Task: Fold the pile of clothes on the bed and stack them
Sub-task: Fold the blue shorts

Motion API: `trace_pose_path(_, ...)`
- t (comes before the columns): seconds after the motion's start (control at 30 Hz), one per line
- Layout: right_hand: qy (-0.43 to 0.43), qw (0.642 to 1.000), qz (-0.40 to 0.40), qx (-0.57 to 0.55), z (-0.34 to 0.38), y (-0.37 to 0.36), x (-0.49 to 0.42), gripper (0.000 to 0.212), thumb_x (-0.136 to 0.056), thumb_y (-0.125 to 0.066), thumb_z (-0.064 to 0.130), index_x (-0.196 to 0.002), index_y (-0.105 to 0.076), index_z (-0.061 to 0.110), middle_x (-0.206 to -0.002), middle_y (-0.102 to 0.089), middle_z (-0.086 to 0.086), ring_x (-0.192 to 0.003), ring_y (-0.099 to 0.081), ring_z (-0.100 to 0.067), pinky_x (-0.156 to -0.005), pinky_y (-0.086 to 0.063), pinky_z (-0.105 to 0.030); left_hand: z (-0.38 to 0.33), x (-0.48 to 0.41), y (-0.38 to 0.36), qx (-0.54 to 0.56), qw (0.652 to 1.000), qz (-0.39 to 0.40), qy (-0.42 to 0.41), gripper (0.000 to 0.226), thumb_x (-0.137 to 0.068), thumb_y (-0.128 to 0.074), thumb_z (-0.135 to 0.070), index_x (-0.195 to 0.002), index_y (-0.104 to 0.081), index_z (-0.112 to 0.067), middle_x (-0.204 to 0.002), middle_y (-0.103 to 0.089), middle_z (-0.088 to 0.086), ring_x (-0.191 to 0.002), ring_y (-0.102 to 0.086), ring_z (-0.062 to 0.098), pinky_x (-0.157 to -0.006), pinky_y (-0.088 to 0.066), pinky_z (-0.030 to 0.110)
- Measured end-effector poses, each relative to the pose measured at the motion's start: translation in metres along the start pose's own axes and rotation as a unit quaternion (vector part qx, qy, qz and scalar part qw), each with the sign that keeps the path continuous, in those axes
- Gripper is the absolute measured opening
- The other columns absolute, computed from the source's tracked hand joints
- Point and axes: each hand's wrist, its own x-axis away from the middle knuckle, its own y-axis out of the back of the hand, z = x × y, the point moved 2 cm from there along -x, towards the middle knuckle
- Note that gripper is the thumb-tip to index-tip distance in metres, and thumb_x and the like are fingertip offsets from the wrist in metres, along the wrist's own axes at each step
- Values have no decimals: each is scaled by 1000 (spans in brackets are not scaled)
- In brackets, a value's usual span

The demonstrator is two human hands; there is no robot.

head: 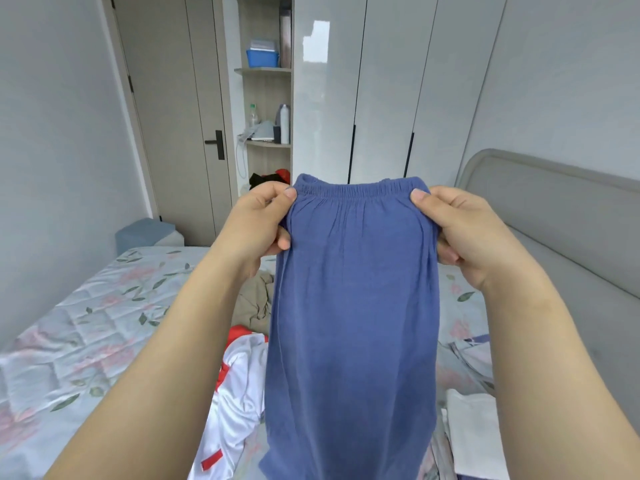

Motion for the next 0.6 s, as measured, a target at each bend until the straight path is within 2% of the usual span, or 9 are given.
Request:
trace_pose_path(0.1, -24, 998, -16, 62, -18, 1, -17, 16, -96, -54, 26, -82, -59, 18, -68, -54, -1, -35, -52, -10, -38, -38, -19, 17, -16, -11, -42, 999, -17, 22, 23, -102, -40, -23, -88, -58, -24, -79, -61, -5, -37, -56, 7, -32, -34, 15)
trace_pose_path(0.17, -38, 998, -39, 44, -30, 0, -34, 8, -96, -55, 19, -89, -59, 19, -75, -61, -3, -48, -64, -14, -48, -54, -23, 29, -31, -22, -36, 998, -11, 60, 24, -103, -37, -24, -88, -55, -24, -95, -62, -1, -48, -65, 13, -34, -45, 19)
trace_pose_path(0.2, -40, 997, -54, 40, -38, 1, -45, 4, -95, -56, 14, -94, -58, 17, -79, -62, -5, -54, -67, -16, -56, -58, -25, 34, -41, -28, -28, 996, -11, 78, 24, -103, -36, -24, -89, -54, -22, -102, -60, 3, -54, -67, 17, -38, -51, 24)
trace_pose_path(0.23, -40, 996, -66, 43, -44, 2, -55, 9, -93, -57, 9, -99, -57, 16, -83, -62, -8, -61, -67, -18, -64, -59, -27, 36, -51, -33, -21, 996, -17, 87, 23, -103, -35, -24, -90, -53, -19, -107, -58, 7, -61, -67, 20, -41, -55, 28)
trace_pose_path(0.33, 1, 993, -108, 51, -53, 10, -86, 27, -86, -65, 3, -109, -59, 15, -90, -64, -4, -83, -66, -20, -83, -54, -33, 26, -85, -44, -11, 998, -52, 37, 22, -104, -33, -22, -95, -53, -20, -108, -57, 7, -74, -65, 20, -49, -58, 30)
trace_pose_path(0.4, 37, 989, -126, 72, -48, 16, -102, 18, -84, -65, 4, -98, -65, 15, -86, -65, 1, -83, -61, -16, -79, -50, -29, 15, -103, -51, -11, 999, -45, 9, 22, -104, -34, -22, -98, -54, -20, -103, -56, 2, -78, -65, 19, -52, -59, 30)
trace_pose_path(0.47, 64, 986, -126, 83, -40, 20, -116, 8, -85, -65, 8, -83, -65, 15, -78, -63, 2, -76, -57, -13, -72, -48, -25, 7, -118, -59, -5, 999, -37, -16, 21, -104, -34, -21, -98, -55, -20, -101, -56, 0, -79, -65, 18, -58, -60, 31)
trace_pose_path(0.53, 102, 980, -146, 85, -30, 25, -128, 15, -84, -67, 11, -74, -57, 18, -71, -56, 7, -65, -50, -7, -60, -41, -14, 0, -130, -65, -7, 998, -32, -53, 24, -104, -33, -21, -94, -55, -24, -102, -59, -1, -83, -65, 15, -72, -59, 32)
trace_pose_path(0.6, 137, 974, -160, 82, -21, 28, -137, 25, -83, -68, 12, -70, -48, 20, -67, -49, 11, -60, -42, -3, -52, -34, -8, -6, -139, -70, -1, 997, -23, -74, 26, -104, -32, -20, -91, -54, -26, -102, -61, -2, -85, -66, 13, -78, -56, 32)
